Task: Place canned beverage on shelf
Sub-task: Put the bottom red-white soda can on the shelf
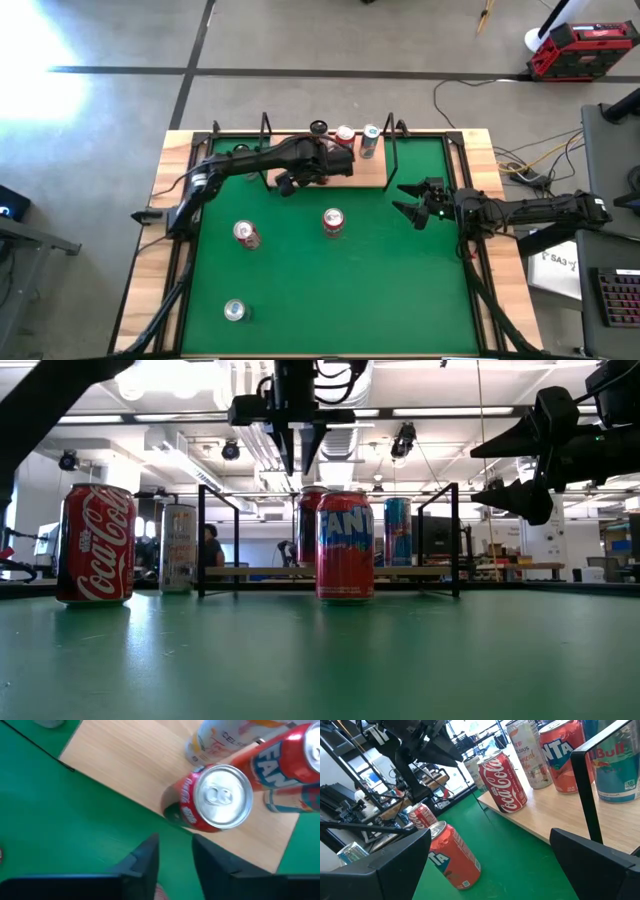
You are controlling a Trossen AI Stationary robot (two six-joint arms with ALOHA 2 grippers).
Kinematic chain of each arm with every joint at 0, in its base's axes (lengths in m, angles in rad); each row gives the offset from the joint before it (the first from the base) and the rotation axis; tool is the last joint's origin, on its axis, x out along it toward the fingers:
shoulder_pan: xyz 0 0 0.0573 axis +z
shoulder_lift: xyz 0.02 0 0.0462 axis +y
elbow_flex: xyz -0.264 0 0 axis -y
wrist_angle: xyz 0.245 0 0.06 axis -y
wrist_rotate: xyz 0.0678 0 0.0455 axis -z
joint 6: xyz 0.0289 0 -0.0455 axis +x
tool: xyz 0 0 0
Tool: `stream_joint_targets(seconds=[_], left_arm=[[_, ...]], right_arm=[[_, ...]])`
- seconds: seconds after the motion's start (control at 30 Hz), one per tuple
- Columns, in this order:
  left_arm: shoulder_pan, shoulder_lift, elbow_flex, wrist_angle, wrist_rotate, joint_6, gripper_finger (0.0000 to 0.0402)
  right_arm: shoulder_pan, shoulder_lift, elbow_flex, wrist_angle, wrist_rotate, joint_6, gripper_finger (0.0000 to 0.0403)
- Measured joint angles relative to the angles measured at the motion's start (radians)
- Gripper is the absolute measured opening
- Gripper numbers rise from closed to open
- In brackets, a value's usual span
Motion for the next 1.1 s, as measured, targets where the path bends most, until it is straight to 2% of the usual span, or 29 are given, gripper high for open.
stream_joint_targets(seconds=[0.17,0.27,0.43,0.63,0.77,1.1], left_arm=[[0.0,0.048,0.072,0.004,0.002,0.05,0.0164],[0.0,0.063,0.089,0.01,0.001,0.122,0.0184],[0.0,0.066,0.078,-0.004,0.025,0.072,0.0184],[0.0,0.063,0.088,0.015,0.024,0.082,0.0178],[0.0,0.06,0.088,0.003,-0.012,0.107,0.0174],[0.016,0.06,0.088,0.012,-0.028,0.103,0.0176]], right_arm=[[0.0,0.0,0.0,0.0,0.0,0.0,0.04],[0.0,0.0,0.0,0.0,0.0,0.0,0.04],[0.0,0.0,0.0,0.0,0.0,0.0,0.04],[0.0,0.0,0.0,0.0,0.0,0.0,0.04],[0.0,0.0,0.0,0.0,0.0,0.0,0.04],[0.0,0.0,0.0,0.0,0.0,0.0,0.04]])
